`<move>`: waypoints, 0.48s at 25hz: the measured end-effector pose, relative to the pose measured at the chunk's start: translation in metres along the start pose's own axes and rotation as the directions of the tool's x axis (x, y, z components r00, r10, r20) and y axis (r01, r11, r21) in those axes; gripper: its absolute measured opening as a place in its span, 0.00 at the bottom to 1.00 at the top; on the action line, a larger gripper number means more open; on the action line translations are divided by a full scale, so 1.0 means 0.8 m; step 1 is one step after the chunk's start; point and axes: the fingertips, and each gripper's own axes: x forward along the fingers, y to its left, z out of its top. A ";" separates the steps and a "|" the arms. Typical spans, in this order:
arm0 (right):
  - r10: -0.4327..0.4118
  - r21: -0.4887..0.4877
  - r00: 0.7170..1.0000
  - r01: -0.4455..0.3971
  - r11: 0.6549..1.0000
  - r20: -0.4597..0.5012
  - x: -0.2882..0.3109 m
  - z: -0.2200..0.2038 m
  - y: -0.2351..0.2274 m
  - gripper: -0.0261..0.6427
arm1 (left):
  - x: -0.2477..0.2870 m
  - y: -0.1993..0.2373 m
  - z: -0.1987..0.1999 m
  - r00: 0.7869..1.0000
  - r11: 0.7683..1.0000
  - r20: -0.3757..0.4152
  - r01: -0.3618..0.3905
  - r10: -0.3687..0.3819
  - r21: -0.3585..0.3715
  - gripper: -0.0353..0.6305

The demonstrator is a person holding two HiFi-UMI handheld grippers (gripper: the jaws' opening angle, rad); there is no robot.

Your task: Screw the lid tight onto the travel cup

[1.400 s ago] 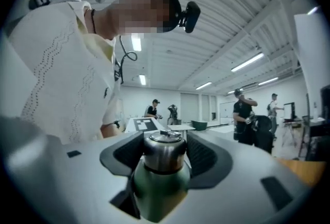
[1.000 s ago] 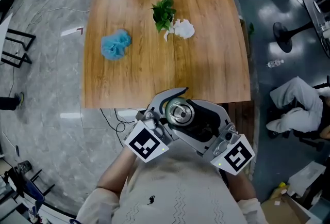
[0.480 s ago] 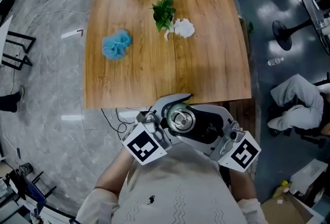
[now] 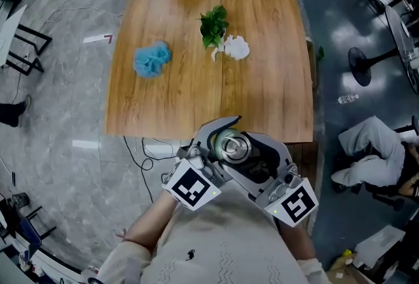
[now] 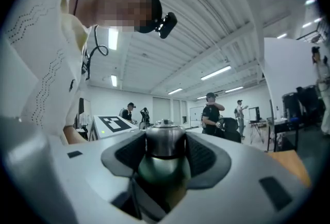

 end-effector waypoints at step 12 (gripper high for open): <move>0.071 0.024 0.997 -0.073 0.997 0.042 -0.082 0.013 -0.035 0.40 | 0.073 -0.043 0.025 0.998 0.998 -0.007 -0.055 0.055 -0.009 0.66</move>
